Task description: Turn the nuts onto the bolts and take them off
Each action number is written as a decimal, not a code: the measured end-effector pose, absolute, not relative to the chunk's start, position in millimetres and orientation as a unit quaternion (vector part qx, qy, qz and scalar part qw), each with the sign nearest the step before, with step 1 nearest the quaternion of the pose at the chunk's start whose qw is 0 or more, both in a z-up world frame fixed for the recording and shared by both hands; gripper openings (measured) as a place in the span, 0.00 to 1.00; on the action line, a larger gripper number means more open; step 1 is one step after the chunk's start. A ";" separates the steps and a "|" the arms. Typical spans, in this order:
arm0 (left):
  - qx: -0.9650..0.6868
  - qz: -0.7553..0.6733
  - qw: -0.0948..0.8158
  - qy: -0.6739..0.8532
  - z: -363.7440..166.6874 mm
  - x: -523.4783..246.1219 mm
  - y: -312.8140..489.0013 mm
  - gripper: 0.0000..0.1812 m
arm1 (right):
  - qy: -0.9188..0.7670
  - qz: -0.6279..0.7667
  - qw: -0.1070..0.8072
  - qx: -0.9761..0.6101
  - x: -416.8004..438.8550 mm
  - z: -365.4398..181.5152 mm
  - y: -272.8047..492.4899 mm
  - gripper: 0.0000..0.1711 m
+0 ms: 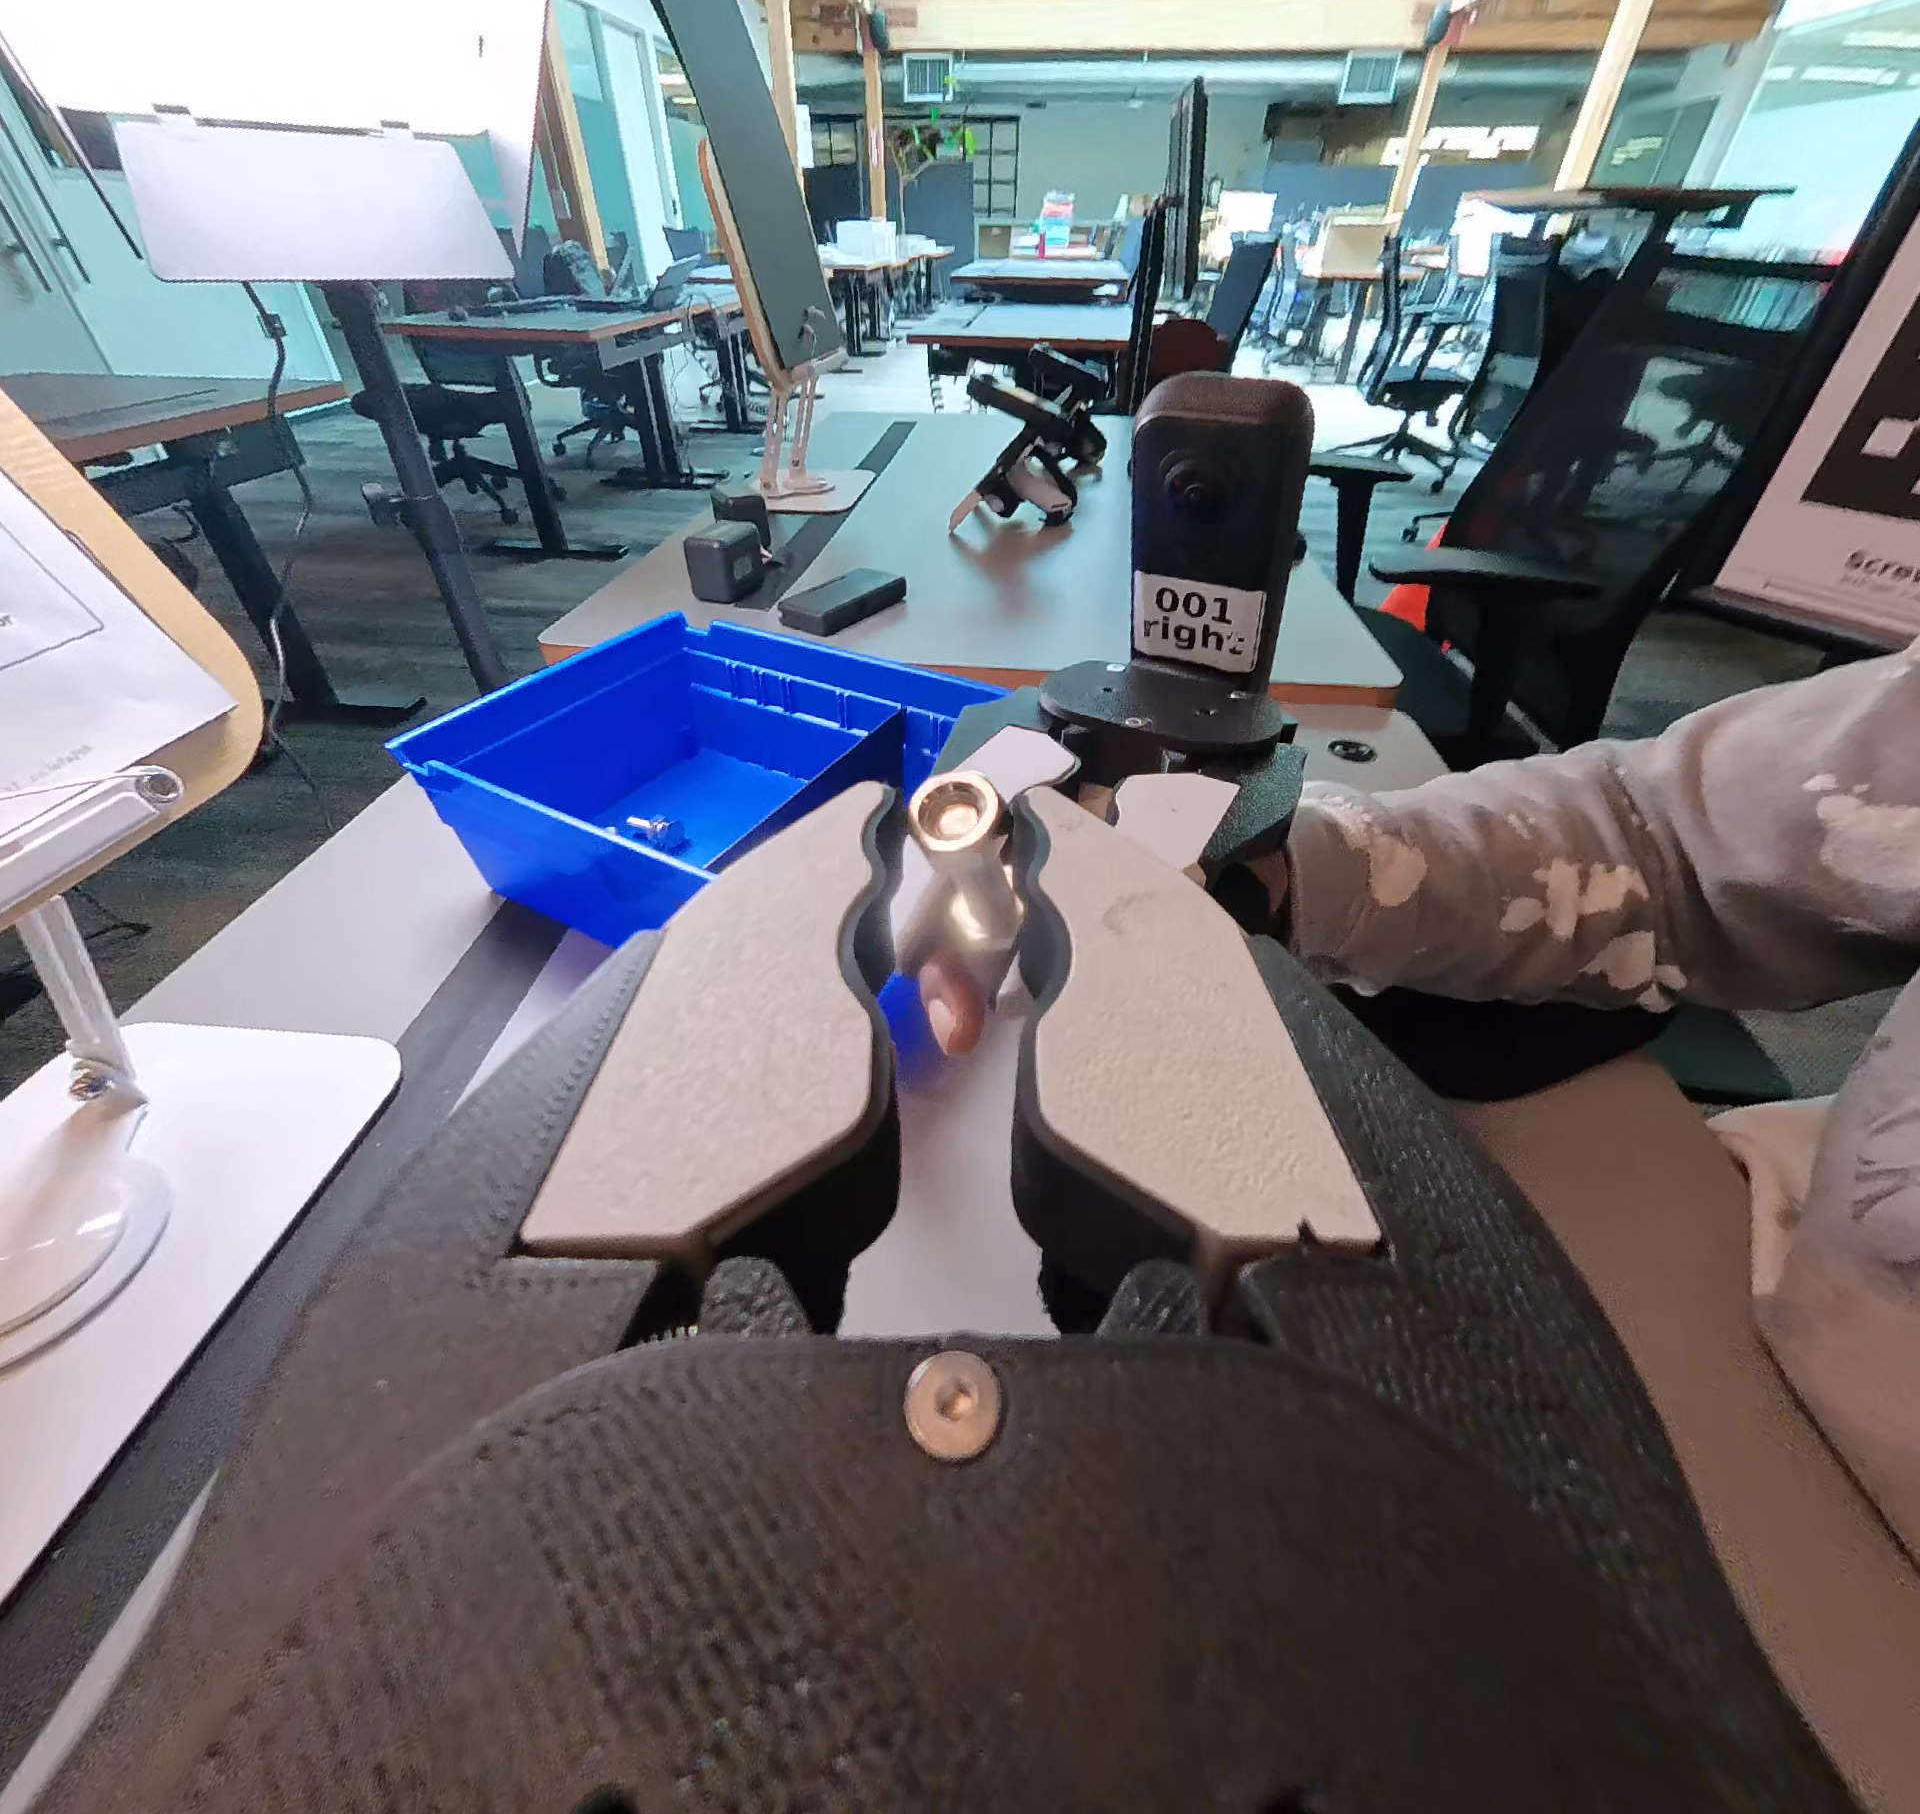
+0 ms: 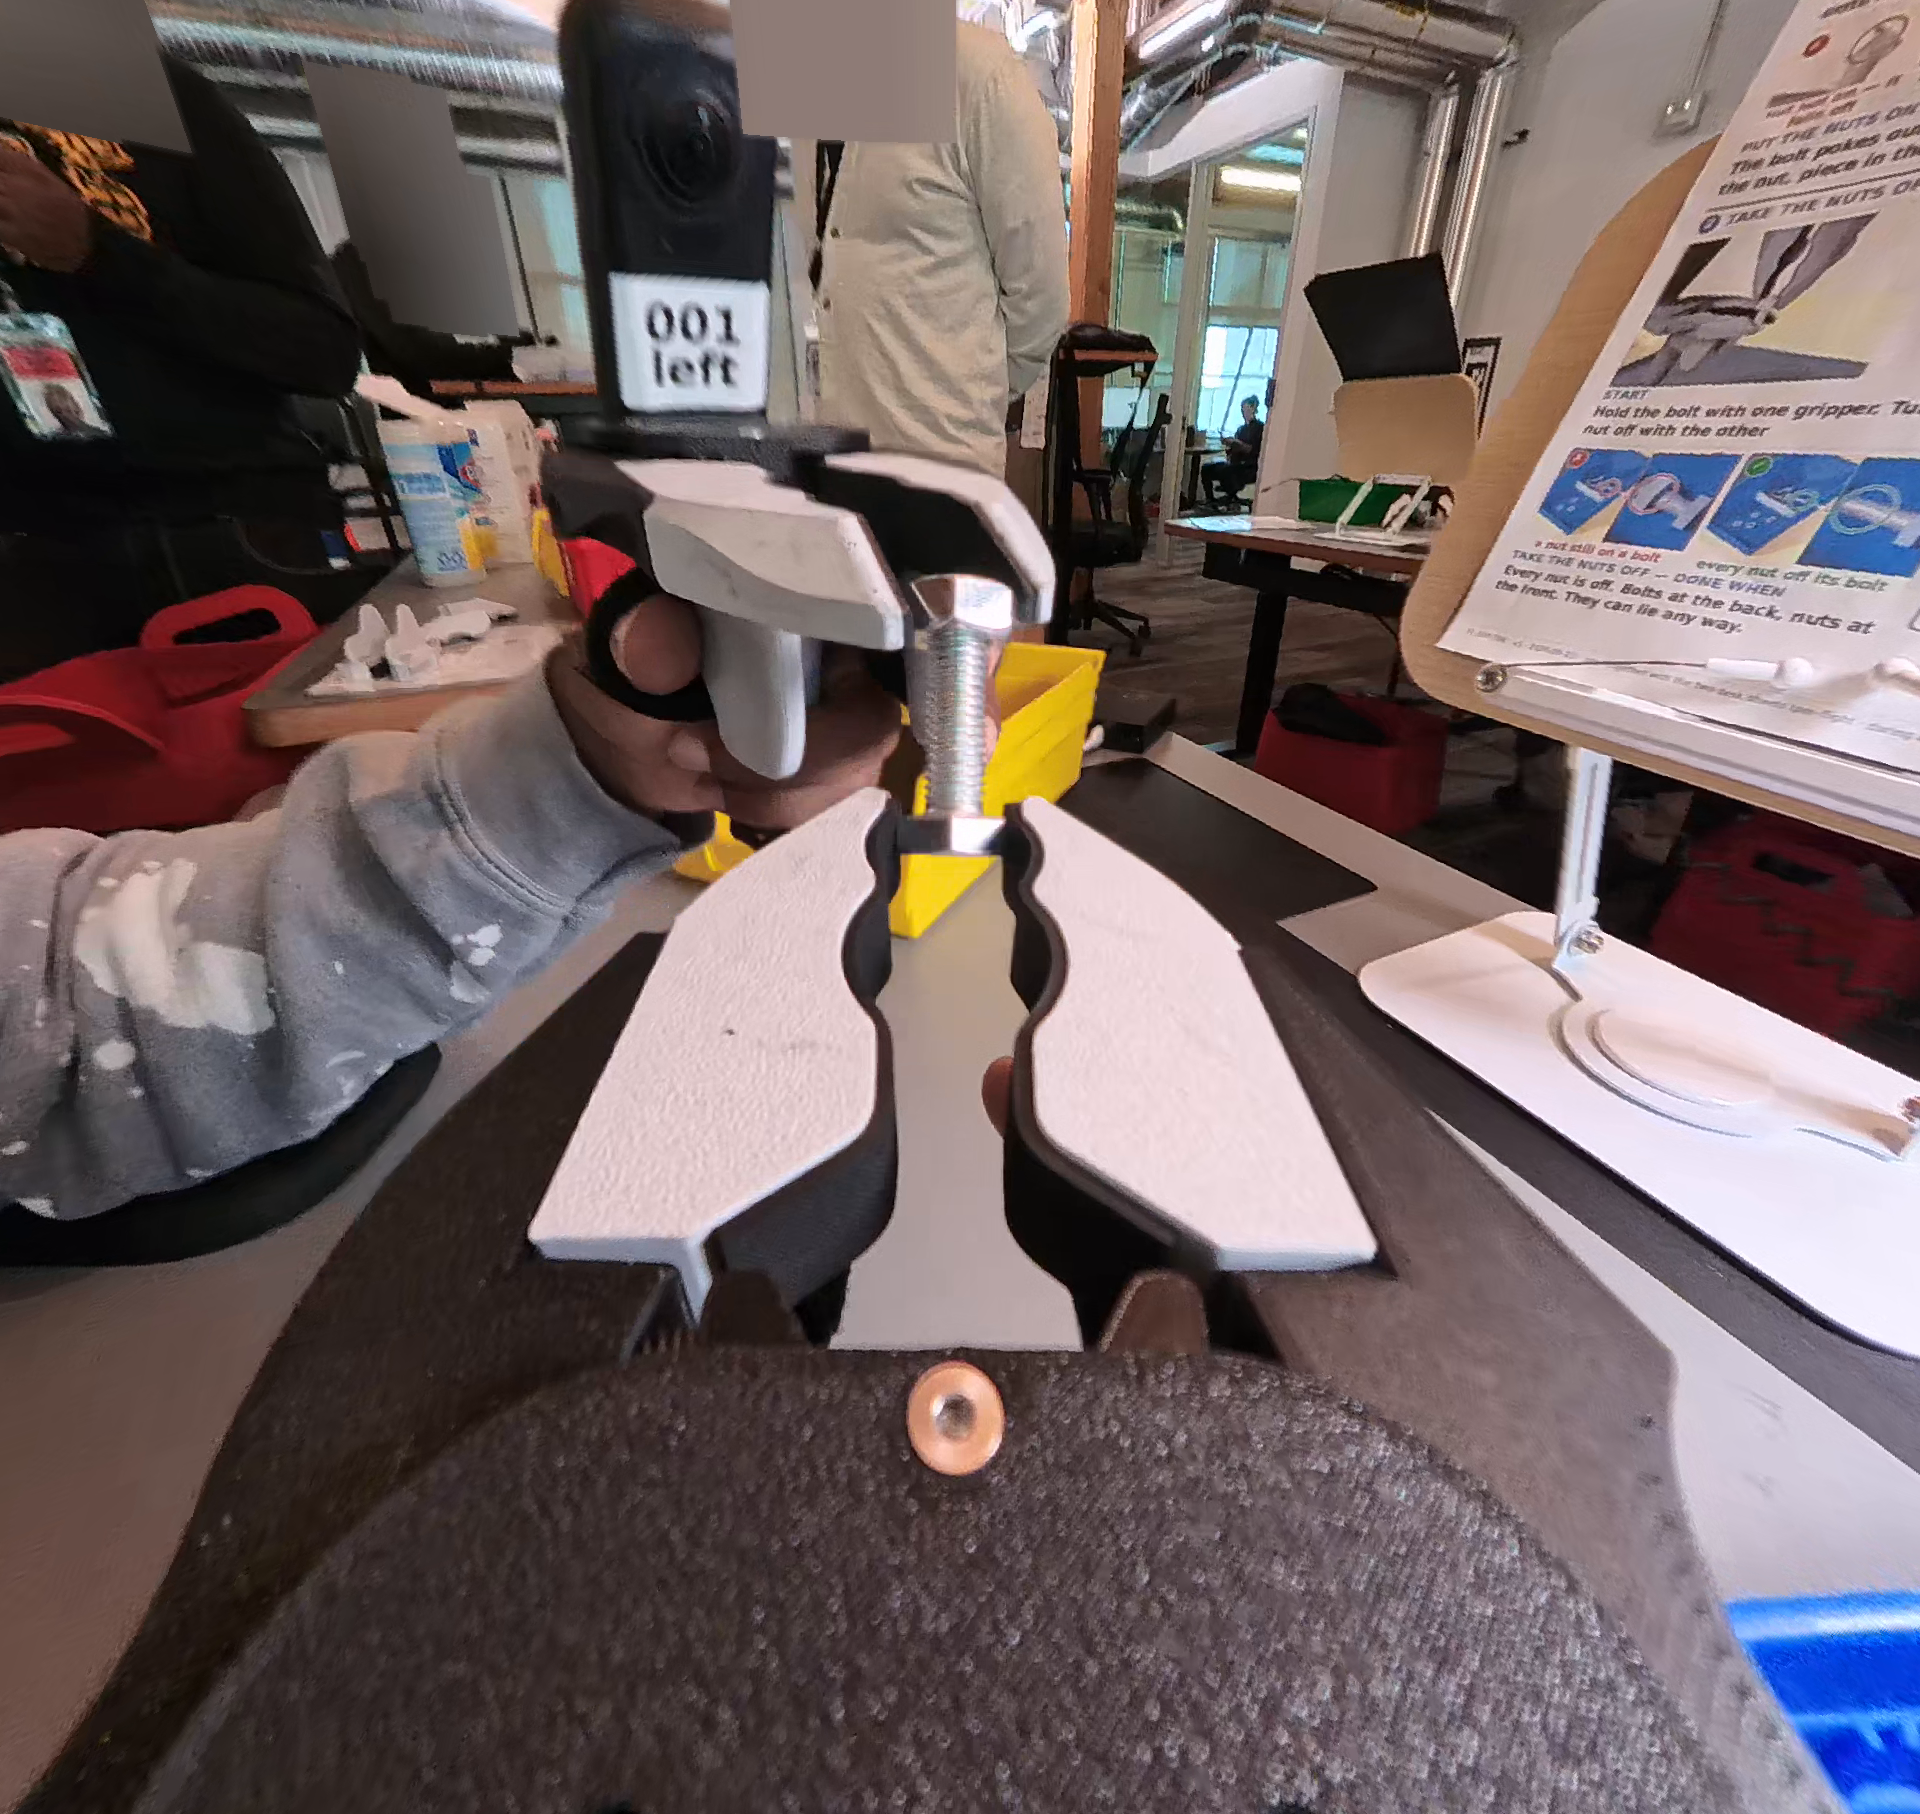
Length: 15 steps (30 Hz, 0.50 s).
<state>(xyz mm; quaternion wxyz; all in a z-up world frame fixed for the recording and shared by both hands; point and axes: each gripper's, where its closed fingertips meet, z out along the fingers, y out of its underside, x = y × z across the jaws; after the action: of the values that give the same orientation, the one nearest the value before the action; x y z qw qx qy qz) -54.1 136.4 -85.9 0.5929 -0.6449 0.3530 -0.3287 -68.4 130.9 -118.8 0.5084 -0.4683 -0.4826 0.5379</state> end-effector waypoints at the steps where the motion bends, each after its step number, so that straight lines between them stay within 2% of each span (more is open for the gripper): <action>1: -0.648 -0.320 0.590 0.360 -87.4 -52.1 135.7 0.11 | -0.491 0.526 0.510 -0.471 -69.9 -121.9 130.4 0.11; 6: -0.642 -0.315 0.592 0.371 -85.6 -48.2 131.5 0.11 | -0.494 0.524 0.512 -0.467 -71.3 -123.2 127.3 0.11; 11: -0.627 -0.344 0.596 0.365 -78.5 -46.4 127.2 0.17 | -0.477 0.556 0.518 -0.443 -65.0 -113.2 126.1 0.11; 13: -0.630 -0.338 0.600 0.360 -78.9 -47.0 129.8 0.15 | -0.470 0.566 0.517 -0.437 -62.4 -109.7 126.5 0.11; 15: -0.636 -0.323 0.615 0.336 -77.2 -54.3 138.1 0.09 | -0.468 0.573 0.519 -0.427 -60.2 -106.0 124.6 0.11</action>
<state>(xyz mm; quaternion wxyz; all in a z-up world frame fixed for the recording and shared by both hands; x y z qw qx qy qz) -54.3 138.1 -77.2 0.6147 -0.6361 0.3360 -0.3234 -60.2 124.6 -106.0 0.5194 -0.4270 -0.4682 0.5733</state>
